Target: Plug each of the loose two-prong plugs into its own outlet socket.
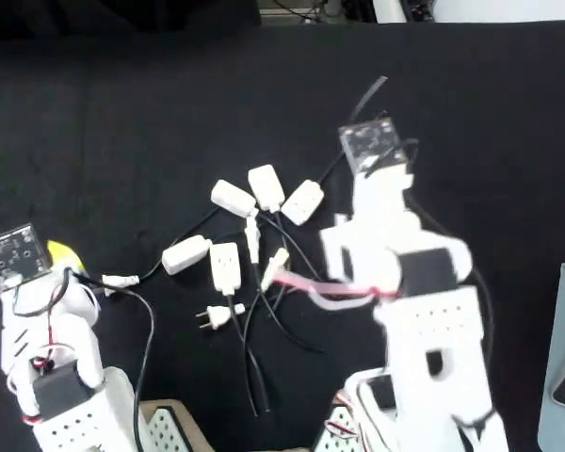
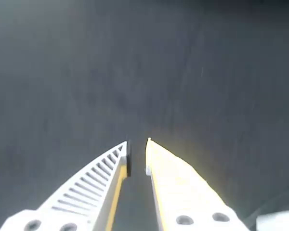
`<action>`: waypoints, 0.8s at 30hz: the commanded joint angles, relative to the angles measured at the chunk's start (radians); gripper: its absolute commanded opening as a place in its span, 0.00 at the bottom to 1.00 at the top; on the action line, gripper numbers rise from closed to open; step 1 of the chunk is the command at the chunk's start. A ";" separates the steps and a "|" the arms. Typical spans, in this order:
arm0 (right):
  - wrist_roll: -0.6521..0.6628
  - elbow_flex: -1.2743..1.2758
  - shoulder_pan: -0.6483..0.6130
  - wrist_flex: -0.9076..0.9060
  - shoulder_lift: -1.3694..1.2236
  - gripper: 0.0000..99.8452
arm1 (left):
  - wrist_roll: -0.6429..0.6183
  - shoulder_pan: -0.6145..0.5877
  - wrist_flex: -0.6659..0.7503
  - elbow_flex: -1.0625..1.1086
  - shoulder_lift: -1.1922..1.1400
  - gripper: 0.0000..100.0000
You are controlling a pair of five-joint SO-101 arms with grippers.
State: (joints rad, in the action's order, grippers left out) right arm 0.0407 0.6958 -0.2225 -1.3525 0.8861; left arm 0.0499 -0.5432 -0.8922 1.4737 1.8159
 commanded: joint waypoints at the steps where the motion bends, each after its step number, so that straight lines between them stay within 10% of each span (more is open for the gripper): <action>1: -0.029 0.082 -0.098 0.127 0.137 0.01 | -0.009 0.081 0.104 -0.074 0.005 0.08; 24: 0.020 0.593 -0.592 0.597 0.575 0.01 | -0.198 0.680 0.199 -0.045 0.003 0.08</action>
State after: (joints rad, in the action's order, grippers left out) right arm 0.0238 1.2973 -0.7702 -0.7802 1.4461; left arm -0.1450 0.0644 -0.6575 1.4737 1.8144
